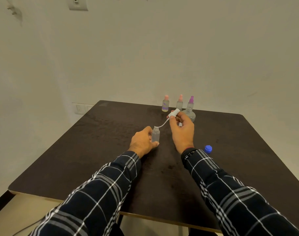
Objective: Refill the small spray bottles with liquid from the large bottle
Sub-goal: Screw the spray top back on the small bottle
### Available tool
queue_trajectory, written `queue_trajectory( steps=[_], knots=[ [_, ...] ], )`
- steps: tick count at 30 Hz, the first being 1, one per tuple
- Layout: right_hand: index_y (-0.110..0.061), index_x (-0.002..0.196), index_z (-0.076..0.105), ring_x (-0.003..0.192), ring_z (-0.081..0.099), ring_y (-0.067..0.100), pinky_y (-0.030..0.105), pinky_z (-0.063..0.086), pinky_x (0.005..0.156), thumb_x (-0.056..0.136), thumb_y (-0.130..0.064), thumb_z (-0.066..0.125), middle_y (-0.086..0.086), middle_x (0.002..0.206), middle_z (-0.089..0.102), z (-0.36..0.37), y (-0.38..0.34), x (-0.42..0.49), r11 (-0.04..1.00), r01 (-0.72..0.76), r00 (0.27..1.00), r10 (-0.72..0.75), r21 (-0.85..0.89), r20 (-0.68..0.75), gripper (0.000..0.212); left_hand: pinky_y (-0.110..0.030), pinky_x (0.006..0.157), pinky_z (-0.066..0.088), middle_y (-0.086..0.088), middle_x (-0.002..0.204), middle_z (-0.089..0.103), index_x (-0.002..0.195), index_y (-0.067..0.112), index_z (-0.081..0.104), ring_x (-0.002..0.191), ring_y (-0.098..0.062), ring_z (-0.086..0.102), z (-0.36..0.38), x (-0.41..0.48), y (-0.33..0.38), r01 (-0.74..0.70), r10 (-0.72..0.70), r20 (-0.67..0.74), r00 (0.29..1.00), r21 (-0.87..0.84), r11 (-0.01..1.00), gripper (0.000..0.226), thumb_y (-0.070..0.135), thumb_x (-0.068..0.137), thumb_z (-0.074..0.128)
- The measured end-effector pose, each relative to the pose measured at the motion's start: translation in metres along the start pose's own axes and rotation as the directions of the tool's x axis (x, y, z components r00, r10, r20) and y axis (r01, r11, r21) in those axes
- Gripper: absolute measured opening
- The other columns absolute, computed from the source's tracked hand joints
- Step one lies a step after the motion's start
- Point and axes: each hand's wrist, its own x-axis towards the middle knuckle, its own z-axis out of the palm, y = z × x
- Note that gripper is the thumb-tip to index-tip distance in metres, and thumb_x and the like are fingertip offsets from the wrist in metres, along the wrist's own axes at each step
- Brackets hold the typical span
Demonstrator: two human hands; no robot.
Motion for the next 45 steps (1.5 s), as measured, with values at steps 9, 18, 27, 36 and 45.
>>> queue_trajectory(
  steps=[9, 18, 27, 36, 45],
  knots=[
    [-0.026, 0.102, 0.067, 0.082, 0.062, 0.005, 0.011, 0.050, 0.072, 0.097, -0.019, 0.062, -0.002, 0.092, 0.072, -0.001, -0.003, 0.002, 0.999, -0.004, 0.998, 0.008, 0.051, -0.070, 0.010, -0.043, 0.095, 0.055, -0.004, 0.121, 0.065, 0.116, 0.027, 0.051, 0.107, -0.024, 0.064, 0.001, 0.000, 0.000, 0.005, -0.005, 0.005, 1.000, -0.004, 1.000, 0.043, 0.037, 0.084, 0.079],
    [-0.027, 0.111, 0.068, 0.090, 0.065, 0.004, 0.020, 0.054, 0.080, 0.095, -0.035, 0.063, -0.011, 0.095, 0.070, 0.002, 0.008, 0.012, 0.988, -0.016, 0.994, 0.033, -0.157, 0.103, 0.019, -0.042, 0.095, 0.054, -0.004, 0.123, 0.065, 0.119, 0.026, 0.051, 0.110, -0.024, 0.063, 0.001, 0.001, 0.000, 0.001, -0.001, -0.003, 1.000, 0.009, 1.000, 0.046, 0.037, 0.084, 0.079],
    [-0.019, 0.125, 0.067, 0.101, 0.062, 0.005, 0.020, 0.050, 0.090, 0.092, -0.029, 0.069, -0.007, 0.112, 0.069, 0.005, 0.027, 0.009, 0.930, 0.016, 0.920, 0.130, -0.366, 0.371, 0.034, -0.040, 0.091, 0.056, -0.004, 0.121, 0.065, 0.112, 0.026, 0.050, 0.107, -0.025, 0.064, 0.003, 0.001, -0.003, -0.031, 0.031, -0.011, 0.999, 0.006, 1.000, 0.042, 0.037, 0.083, 0.079],
    [-0.018, 0.124, 0.065, 0.099, 0.058, 0.007, 0.014, 0.041, 0.083, 0.092, -0.028, 0.070, -0.009, 0.108, 0.064, 0.009, 0.026, 0.014, 0.868, 0.078, 0.883, 0.167, -0.490, 0.438, 0.034, -0.043, 0.093, 0.056, -0.005, 0.122, 0.064, 0.109, 0.027, 0.048, 0.107, -0.025, 0.063, 0.002, 0.002, -0.003, -0.041, 0.041, 0.000, 0.999, 0.009, 0.999, 0.040, 0.036, 0.084, 0.079],
    [-0.024, 0.108, 0.069, 0.084, 0.058, 0.006, 0.023, 0.049, 0.082, 0.087, -0.033, 0.074, -0.012, 0.090, 0.063, 0.015, 0.021, 0.011, 0.824, 0.091, 0.908, 0.161, -0.559, 0.386, 0.023, -0.043, 0.091, 0.056, -0.002, 0.111, 0.066, 0.103, 0.030, 0.048, 0.099, -0.023, 0.064, 0.004, 0.002, -0.004, -0.041, 0.041, -0.016, 0.999, -0.005, 0.999, 0.038, 0.037, 0.083, 0.079]
  ],
)
